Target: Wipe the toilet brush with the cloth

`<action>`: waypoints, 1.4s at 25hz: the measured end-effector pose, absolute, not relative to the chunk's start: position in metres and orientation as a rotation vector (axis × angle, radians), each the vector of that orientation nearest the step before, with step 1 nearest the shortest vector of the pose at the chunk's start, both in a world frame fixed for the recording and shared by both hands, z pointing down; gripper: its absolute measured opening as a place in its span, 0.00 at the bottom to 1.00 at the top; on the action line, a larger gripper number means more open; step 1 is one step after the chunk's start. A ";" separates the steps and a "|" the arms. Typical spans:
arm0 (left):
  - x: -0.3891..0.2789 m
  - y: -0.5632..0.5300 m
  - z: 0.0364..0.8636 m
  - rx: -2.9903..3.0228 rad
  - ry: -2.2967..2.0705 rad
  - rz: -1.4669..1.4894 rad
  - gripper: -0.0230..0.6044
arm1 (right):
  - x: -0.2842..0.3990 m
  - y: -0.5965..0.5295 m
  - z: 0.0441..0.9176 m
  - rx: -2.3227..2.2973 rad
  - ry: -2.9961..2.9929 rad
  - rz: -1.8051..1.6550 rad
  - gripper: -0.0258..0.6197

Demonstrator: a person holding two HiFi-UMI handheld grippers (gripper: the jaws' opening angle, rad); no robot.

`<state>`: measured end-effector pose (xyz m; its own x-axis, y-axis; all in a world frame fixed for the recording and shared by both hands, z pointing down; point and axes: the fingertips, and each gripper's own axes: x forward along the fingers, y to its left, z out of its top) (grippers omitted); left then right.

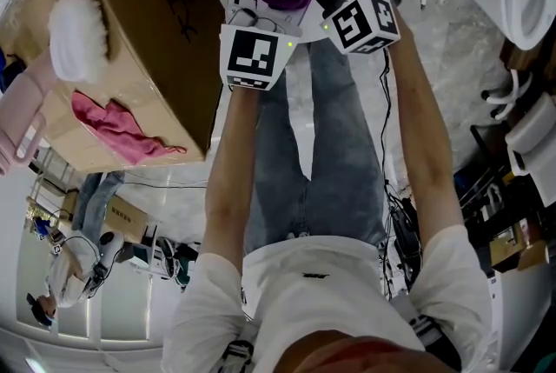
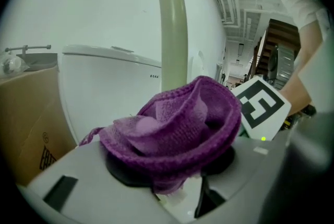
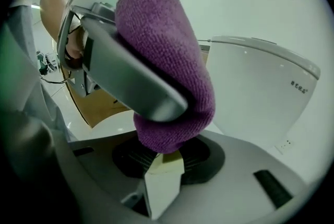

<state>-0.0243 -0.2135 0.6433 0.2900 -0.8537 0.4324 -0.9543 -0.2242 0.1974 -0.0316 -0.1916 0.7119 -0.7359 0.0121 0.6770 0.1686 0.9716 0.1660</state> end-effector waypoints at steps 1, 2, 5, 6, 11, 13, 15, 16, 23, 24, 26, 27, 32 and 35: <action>-0.023 -0.214 0.647 2.143 -1.615 0.333 0.39 | -0.032 -0.192 0.712 -0.125 -2.388 -0.285 0.20; -0.023 -0.214 0.652 2.137 -1.616 0.341 0.39 | -0.032 -0.192 0.712 -0.125 -2.390 -0.292 0.20; -0.026 -0.215 0.659 2.119 -1.646 0.359 0.26 | -0.032 -0.190 0.712 -0.122 -2.397 -0.313 0.19; -0.028 -0.215 0.660 2.121 -1.652 0.366 0.23 | -0.032 -0.190 0.713 -0.122 -2.399 -0.320 0.19; -0.029 -0.218 0.661 2.134 -1.647 0.384 0.19 | -0.032 -0.189 0.714 -0.131 -2.403 -0.340 0.15; -0.030 -0.218 0.660 2.131 -1.644 0.383 0.19 | -0.033 -0.188 0.715 -0.128 -2.405 -0.341 0.15; -0.031 -0.218 0.659 2.123 -1.643 0.382 0.19 | -0.033 -0.188 0.715 -0.128 -2.408 -0.341 0.14; -0.031 -0.218 0.658 2.121 -1.643 0.380 0.19 | -0.033 -0.188 0.715 -0.128 -2.408 -0.343 0.14; -0.033 -0.219 0.631 2.154 -1.659 0.324 0.19 | -0.032 -0.189 0.714 -0.121 -2.406 -0.358 0.13; -0.034 -0.219 0.625 2.156 -1.662 0.311 0.19 | -0.032 -0.189 0.714 -0.121 -2.405 -0.358 0.13; -0.035 -0.220 0.615 2.165 -1.666 0.292 0.19 | -0.032 -0.189 0.714 -0.120 -2.402 -0.357 0.13; -0.035 -0.220 0.611 2.172 -1.667 0.285 0.19 | -0.032 -0.189 0.714 -0.121 -2.400 -0.357 0.13; -0.038 -0.221 0.588 2.187 -1.681 0.244 0.19 | -0.030 -0.188 0.714 -0.126 -2.392 -0.358 0.13; -0.042 -0.222 0.569 2.201 -1.692 0.189 0.19 | -0.031 -0.189 0.714 -0.127 -2.388 -0.358 0.13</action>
